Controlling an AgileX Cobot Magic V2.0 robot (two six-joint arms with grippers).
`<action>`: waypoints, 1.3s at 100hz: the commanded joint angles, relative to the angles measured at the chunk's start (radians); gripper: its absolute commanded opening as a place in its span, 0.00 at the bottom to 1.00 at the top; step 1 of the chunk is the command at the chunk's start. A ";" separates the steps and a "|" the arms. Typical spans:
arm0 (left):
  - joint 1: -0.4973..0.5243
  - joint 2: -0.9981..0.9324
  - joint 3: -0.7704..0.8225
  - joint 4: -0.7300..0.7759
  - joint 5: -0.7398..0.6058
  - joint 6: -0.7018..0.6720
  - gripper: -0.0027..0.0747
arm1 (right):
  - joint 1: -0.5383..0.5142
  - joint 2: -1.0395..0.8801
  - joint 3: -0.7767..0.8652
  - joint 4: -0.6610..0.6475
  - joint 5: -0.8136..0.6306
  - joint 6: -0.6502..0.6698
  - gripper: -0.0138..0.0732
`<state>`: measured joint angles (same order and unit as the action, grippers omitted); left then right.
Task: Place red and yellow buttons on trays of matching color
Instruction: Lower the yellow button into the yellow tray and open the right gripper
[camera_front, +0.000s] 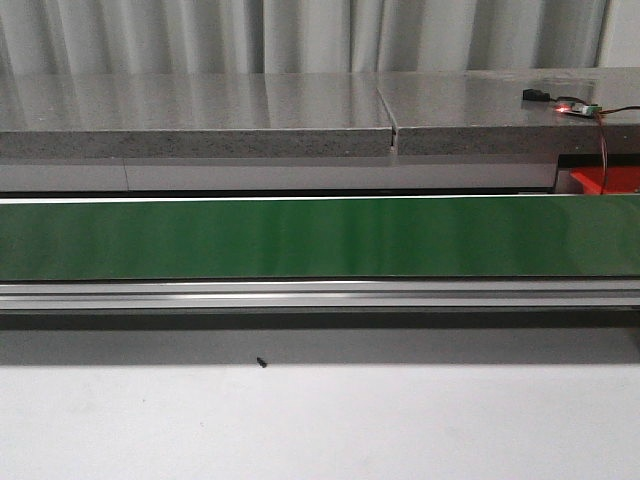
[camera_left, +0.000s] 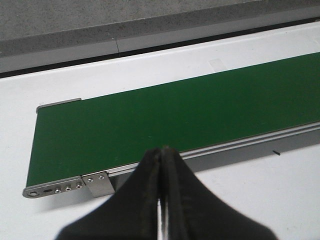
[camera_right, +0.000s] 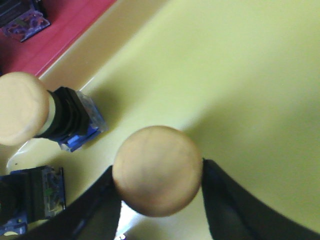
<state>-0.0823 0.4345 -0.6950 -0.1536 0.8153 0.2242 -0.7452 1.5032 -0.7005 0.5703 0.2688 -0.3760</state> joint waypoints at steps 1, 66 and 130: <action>-0.010 0.008 -0.023 -0.016 -0.069 0.001 0.01 | -0.002 -0.030 -0.022 0.019 -0.036 -0.002 0.72; -0.010 0.008 -0.023 -0.016 -0.069 0.001 0.01 | 0.077 -0.200 -0.022 0.033 -0.023 -0.057 0.78; -0.010 0.008 -0.023 -0.016 -0.069 0.001 0.01 | 0.435 -0.442 -0.022 -0.019 0.023 -0.160 0.11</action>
<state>-0.0823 0.4345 -0.6950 -0.1536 0.8153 0.2242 -0.3547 1.1056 -0.7005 0.5580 0.3209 -0.5161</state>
